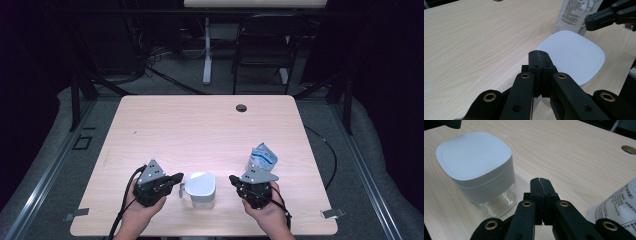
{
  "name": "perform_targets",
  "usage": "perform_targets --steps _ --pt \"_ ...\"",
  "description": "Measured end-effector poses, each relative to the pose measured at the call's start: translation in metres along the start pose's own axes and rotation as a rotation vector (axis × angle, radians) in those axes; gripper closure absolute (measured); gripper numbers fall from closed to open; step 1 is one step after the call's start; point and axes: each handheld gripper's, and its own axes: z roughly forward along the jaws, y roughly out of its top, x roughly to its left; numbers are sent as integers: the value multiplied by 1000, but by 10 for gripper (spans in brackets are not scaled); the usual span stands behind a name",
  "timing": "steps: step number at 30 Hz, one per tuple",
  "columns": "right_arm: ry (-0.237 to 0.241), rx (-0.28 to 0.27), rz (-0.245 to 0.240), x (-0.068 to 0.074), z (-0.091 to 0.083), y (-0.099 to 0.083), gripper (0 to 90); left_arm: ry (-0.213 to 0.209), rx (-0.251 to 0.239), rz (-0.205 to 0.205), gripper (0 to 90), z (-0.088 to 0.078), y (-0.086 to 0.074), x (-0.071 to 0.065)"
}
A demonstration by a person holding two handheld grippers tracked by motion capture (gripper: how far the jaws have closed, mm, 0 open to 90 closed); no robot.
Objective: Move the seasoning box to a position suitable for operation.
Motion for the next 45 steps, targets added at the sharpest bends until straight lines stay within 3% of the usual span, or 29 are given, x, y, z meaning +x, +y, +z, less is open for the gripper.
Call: perform_targets --steps 18,37,45 --pt "35 0 -16 15 2 4 900 -21 25 29 900 8 2 -7" --pt "60 1 -31 21 2 5 900 -7 15 41 900 9 1 -10" --pt "101 14 -55 27 6 4 900 -6 11 40 900 9 0 -9"
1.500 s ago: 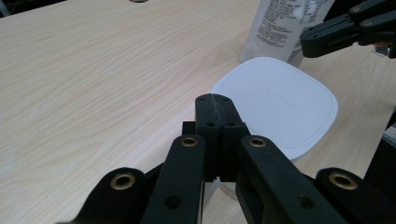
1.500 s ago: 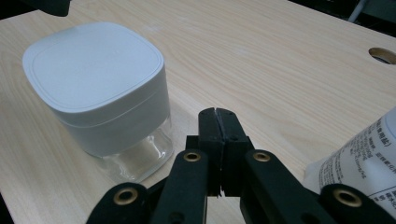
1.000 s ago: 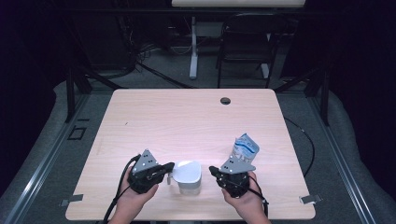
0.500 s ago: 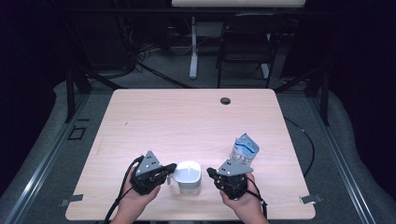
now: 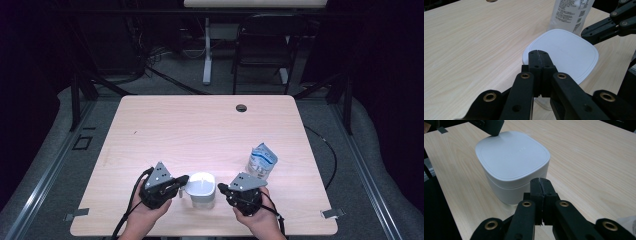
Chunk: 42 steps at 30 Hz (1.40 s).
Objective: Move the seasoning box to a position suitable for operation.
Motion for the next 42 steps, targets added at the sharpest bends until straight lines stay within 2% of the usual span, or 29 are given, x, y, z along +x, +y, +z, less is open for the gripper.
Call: perform_targets --steps 14,42 --pt "19 27 -24 5 6 -3 900 -2 -1 -1 900 0 0 0" --pt "25 20 -24 5 6 -5 899 -11 -13 -14 900 0 -2 0"
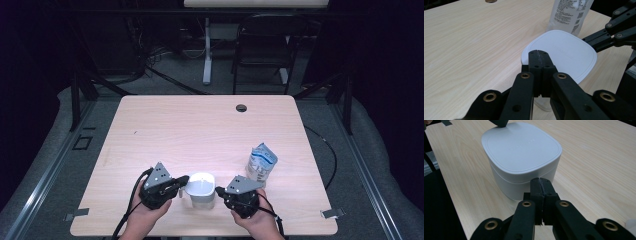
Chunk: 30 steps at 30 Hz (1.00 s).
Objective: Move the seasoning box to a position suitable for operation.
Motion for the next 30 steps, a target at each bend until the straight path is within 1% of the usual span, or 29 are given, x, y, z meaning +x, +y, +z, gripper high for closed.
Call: perform_targets --steps 8,10,27,30 --pt "1 -6 6 1 0 0 892 -1 1 -4 900 -1 0 0" --pt "0 -2 -1 1 -1 1 892 0 1 -4 900 -1 0 0" --pt "4 -14 -7 3 -2 3 900 6 3 -3 900 -2 -1 0" --pt "3 -10 -11 4 -2 4 900 11 7 2 900 -2 -1 0"
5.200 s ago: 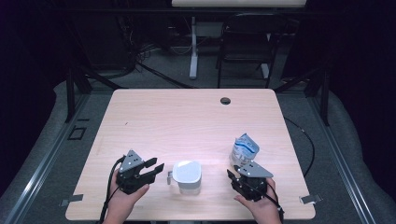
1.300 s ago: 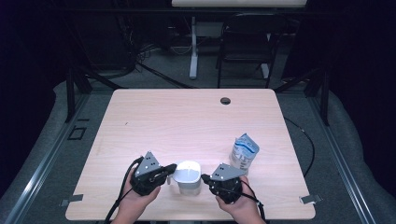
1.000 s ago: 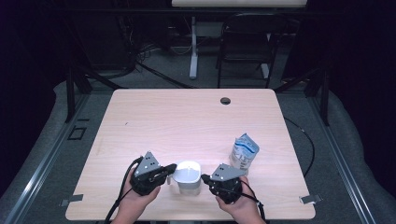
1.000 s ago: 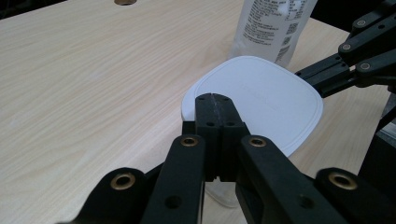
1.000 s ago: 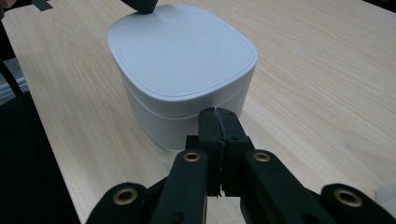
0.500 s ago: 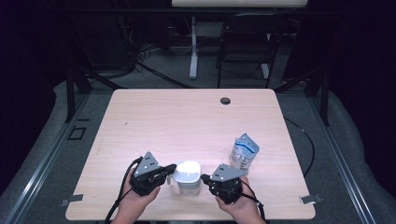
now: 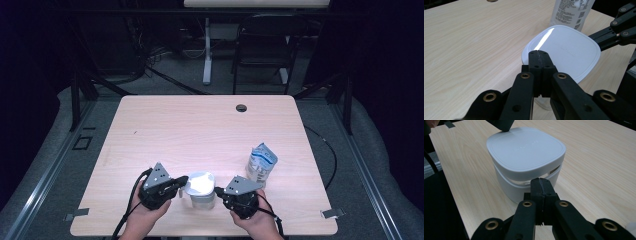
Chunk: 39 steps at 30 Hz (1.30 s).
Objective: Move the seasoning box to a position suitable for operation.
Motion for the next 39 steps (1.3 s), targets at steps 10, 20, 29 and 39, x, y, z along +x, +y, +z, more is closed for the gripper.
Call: perform_targets --steps 10,20,29,39 --pt "-7 -4 -12 2 0 7 900 15 5 -4 900 -1 0 3" --pt "-10 6 -12 1 0 11 900 24 -16 -19 892 -12 0 9" --pt "-11 37 -22 1 0 16 900 14 -25 -36 804 -18 -2 14" --pt "-11 48 -35 3 -1 25 897 20 -47 -62 655 -23 -4 19"
